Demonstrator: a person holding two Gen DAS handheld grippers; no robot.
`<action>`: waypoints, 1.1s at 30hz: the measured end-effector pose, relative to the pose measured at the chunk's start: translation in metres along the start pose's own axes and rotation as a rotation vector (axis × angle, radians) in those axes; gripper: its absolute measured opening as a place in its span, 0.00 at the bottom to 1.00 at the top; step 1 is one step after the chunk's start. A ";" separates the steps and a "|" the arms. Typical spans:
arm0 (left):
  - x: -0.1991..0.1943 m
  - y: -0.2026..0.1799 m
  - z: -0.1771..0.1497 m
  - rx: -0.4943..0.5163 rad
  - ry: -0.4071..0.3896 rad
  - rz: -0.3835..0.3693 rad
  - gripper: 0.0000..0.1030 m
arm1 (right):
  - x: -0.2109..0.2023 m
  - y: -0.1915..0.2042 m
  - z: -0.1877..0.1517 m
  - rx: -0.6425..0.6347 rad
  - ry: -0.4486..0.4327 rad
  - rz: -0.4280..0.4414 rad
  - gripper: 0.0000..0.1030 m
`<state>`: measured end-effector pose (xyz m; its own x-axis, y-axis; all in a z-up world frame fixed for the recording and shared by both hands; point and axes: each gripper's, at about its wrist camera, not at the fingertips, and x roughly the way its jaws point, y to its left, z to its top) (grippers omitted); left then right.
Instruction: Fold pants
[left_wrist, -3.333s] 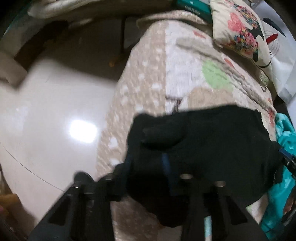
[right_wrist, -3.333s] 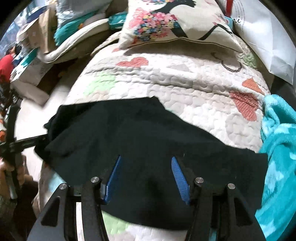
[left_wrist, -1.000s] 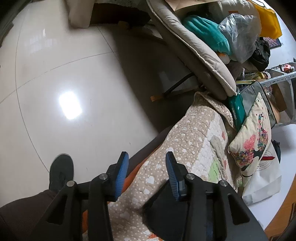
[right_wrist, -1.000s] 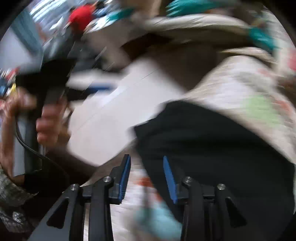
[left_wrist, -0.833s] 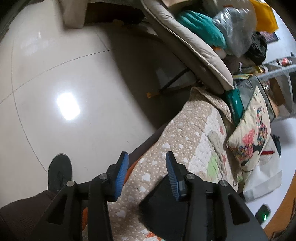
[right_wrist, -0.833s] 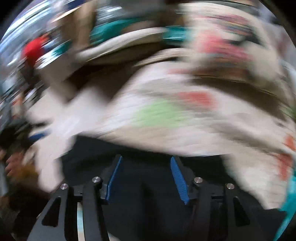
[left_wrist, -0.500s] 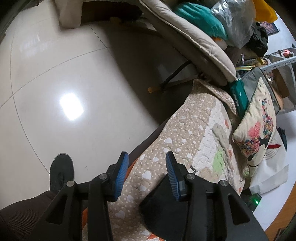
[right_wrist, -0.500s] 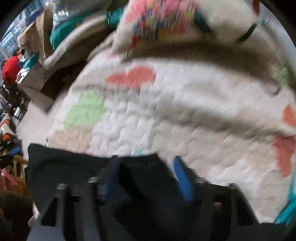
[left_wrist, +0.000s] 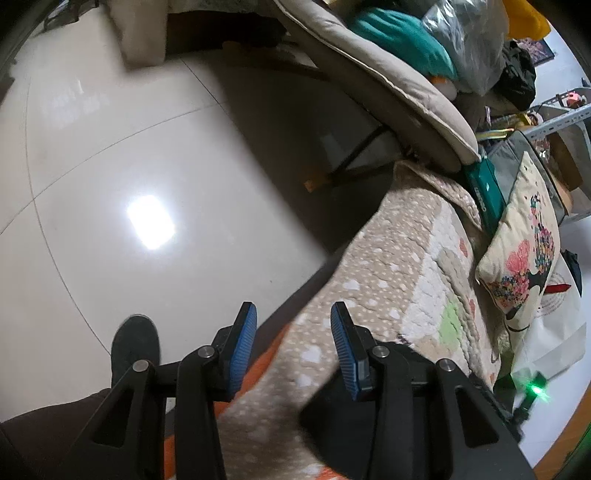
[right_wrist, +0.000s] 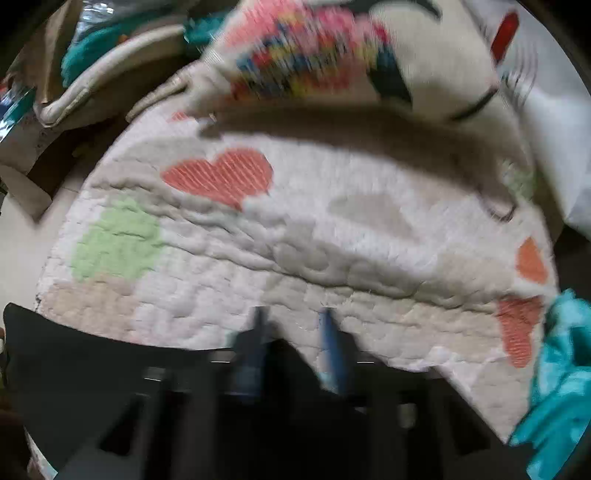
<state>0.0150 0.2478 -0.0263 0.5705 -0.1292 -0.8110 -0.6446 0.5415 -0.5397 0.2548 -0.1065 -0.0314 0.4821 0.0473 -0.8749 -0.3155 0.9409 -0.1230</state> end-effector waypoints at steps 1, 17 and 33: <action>-0.002 0.007 -0.004 -0.006 0.001 -0.010 0.39 | -0.011 0.006 0.000 -0.013 -0.027 0.001 0.63; 0.009 0.010 -0.095 -0.020 0.108 -0.180 0.44 | -0.067 0.232 0.002 -0.439 0.079 0.401 0.63; 0.025 -0.027 -0.103 0.137 0.134 -0.142 0.15 | -0.019 0.317 -0.022 -0.722 0.140 0.194 0.20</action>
<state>-0.0055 0.1443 -0.0548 0.5721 -0.3164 -0.7567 -0.4820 0.6168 -0.6223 0.1282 0.1834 -0.0642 0.2702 0.1010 -0.9575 -0.8640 0.4643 -0.1948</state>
